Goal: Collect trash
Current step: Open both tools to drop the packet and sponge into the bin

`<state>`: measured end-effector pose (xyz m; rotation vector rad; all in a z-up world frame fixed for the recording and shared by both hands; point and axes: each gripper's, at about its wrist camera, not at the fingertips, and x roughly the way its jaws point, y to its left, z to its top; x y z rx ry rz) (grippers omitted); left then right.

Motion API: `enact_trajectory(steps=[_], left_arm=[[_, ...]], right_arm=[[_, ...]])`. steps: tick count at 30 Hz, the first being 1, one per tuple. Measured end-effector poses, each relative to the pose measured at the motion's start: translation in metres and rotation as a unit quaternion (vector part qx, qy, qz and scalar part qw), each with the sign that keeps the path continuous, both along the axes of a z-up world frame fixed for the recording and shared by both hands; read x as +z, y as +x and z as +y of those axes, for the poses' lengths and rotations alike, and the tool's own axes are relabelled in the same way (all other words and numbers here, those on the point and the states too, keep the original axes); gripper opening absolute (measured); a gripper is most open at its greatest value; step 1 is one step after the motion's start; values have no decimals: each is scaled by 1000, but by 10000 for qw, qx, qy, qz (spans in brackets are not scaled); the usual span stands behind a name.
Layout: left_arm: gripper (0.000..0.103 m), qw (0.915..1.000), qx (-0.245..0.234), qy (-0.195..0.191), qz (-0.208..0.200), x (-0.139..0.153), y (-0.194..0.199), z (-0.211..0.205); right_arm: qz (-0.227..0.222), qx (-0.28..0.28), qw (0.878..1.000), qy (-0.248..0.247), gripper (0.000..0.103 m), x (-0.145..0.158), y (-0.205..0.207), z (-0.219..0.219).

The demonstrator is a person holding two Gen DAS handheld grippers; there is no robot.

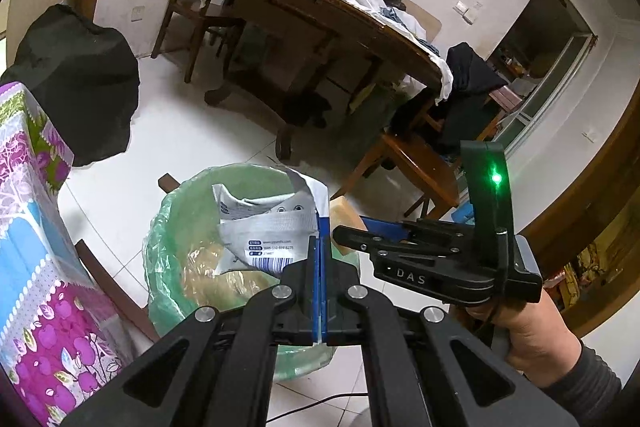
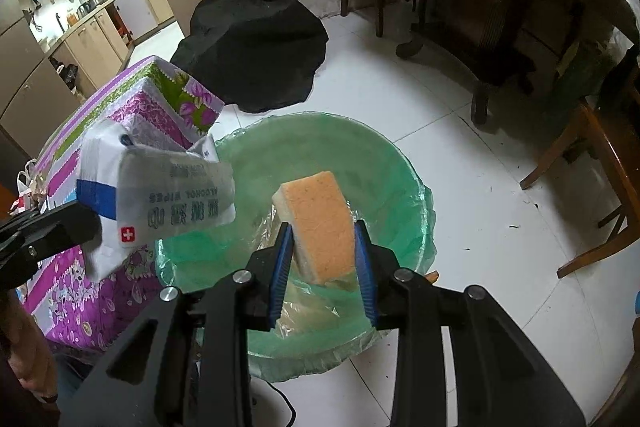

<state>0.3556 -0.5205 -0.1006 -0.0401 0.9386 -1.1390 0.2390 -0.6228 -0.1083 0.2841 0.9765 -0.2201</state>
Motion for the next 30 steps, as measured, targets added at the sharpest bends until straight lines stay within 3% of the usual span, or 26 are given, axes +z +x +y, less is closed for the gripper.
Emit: enact_trajectory(steps=[2,4,6,22,27,30], left_arm=[[1,10000,45,29,18,-1,2,0],[1,9999,68,84,9,-2,4,0],[2,9998,96,144,-38,-1,5,0],[2,9992,231,312,-93,0,1,12],[13,9982,328,446,-222,-3,-1,16],[35,9967,460,544,-376,-3,-3,19]], right_arm=[[-16,-16,10000,-21,31,0,0,-1],[-41,-62,10000,-30,47,0,-1,-2],[-75,-100,9999,-5,56,0,-1,-3],[-153,-142,9998,33,56,1,-8,-3],[-153,-116,9998,23,58,1,-8,1],[-148,-96,9998,-8,60,1,-8,3]])
